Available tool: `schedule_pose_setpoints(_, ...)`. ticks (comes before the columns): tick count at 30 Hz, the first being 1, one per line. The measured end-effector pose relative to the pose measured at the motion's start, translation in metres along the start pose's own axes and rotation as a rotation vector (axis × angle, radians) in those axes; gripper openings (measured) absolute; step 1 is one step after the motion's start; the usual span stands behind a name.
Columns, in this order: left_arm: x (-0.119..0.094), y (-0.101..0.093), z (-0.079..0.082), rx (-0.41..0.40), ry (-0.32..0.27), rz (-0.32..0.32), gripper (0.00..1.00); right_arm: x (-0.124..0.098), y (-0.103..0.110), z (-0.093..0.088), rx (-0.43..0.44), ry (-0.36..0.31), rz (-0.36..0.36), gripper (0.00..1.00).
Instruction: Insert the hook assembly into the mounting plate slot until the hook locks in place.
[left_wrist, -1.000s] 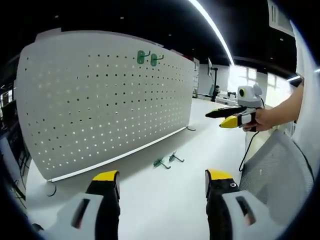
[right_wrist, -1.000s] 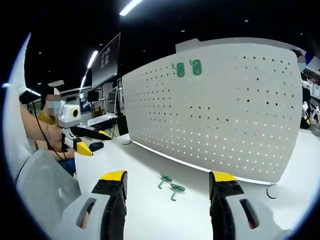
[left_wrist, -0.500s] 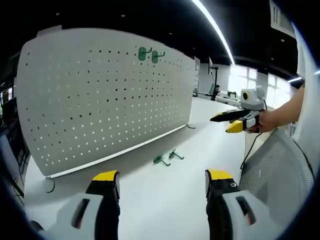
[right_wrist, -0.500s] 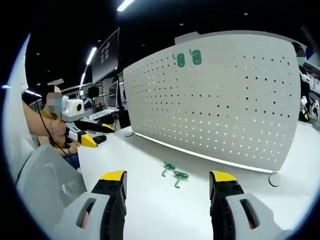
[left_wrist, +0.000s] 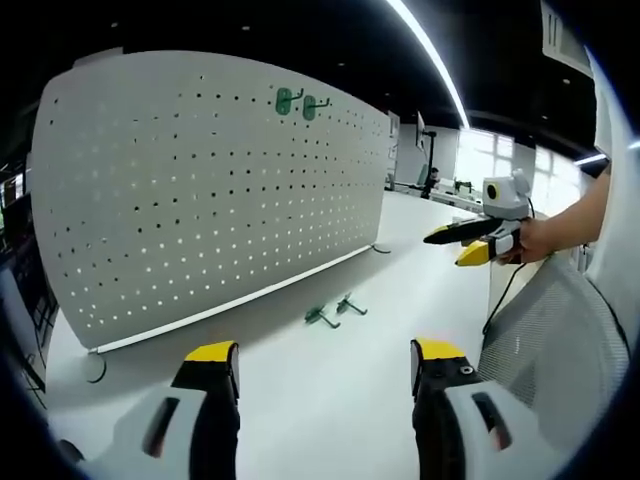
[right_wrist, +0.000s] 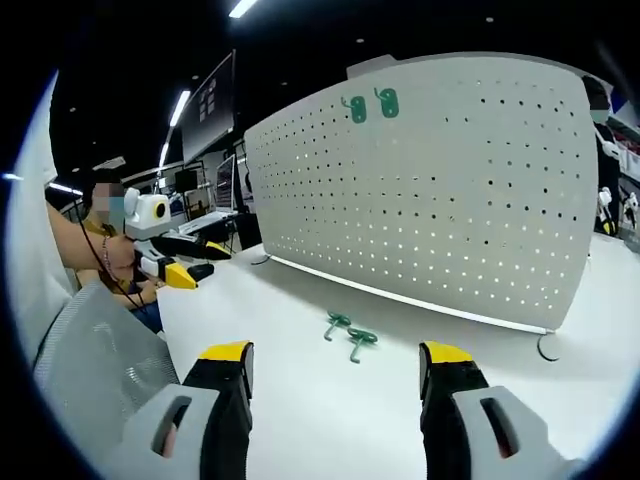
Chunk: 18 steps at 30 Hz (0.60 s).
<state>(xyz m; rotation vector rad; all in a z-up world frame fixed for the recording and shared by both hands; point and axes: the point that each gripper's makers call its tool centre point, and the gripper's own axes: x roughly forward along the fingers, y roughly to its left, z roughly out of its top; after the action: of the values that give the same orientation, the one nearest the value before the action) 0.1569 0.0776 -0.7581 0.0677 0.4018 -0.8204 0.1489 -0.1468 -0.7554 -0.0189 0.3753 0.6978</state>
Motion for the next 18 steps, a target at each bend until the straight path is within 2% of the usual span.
schedule_pose_setpoints(2,0.002,0.0,0.0,0.005,0.006,-0.002,0.72,0.0,0.001,0.0,0.0,0.003,0.002,0.65)
schedule_pose_setpoints(3,0.005,0.0,-0.003,0.026,0.033,-0.01,0.72,0.001,0.002,0.0,-0.001,0.003,0.004,0.65)
schedule_pose_setpoints(5,0.009,-0.001,-0.003,0.054,0.048,-0.023,0.72,0.001,0.003,-0.001,-0.003,0.005,0.007,0.65)
schedule_pose_setpoints(11,0.024,-0.001,0.0,0.099,0.089,-0.057,0.73,0.001,0.004,-0.002,-0.008,0.013,0.013,0.65)
schedule_pose_setpoints(18,0.046,-0.004,0.005,0.193,0.151,-0.125,0.73,0.002,0.004,-0.003,-0.015,0.021,0.018,0.65)
